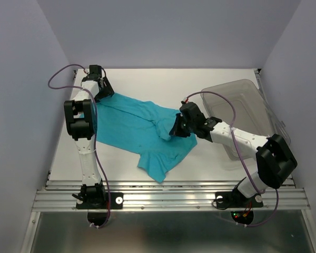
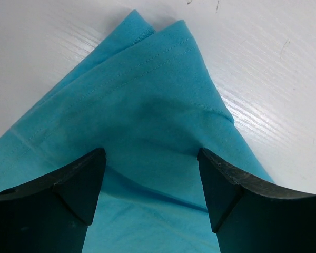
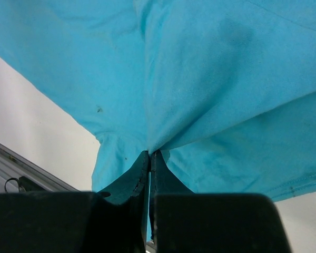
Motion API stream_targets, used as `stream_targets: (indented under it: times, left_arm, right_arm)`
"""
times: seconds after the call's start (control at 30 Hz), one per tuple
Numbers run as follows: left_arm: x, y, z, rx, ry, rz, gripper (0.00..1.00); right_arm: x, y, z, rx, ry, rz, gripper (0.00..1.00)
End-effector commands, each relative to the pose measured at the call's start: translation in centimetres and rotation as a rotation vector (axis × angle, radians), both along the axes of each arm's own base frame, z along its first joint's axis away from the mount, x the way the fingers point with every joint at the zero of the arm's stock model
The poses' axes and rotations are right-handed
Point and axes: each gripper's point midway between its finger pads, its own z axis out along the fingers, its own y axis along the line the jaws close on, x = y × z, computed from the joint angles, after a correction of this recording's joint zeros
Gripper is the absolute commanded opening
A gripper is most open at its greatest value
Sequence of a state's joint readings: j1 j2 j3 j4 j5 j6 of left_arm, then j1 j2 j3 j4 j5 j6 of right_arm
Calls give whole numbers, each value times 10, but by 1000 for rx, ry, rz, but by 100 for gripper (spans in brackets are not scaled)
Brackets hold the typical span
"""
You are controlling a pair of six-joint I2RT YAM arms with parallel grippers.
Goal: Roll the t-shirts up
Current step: Fold the T-shirt at the center of the board.
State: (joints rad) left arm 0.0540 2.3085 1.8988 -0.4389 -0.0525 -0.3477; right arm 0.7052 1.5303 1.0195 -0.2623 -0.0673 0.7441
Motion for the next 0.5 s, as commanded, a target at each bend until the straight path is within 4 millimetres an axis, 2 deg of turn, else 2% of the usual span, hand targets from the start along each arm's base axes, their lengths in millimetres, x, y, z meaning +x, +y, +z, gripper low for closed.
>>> stream_targets:
  times: [0.0,0.23,0.47]
  left_arm:
    - [9,2,21,8,-41,-11,81]
    - [9,2,17,6,-32,-14,81]
    - [8,2,16,7,-31,-13,81]
  right_arm:
    - [2,8,35,51,-62,-8,1]
    - [-8,6,37,51,-59,-9,1]
    - [-8,-2,49,26,-87,-12,1]
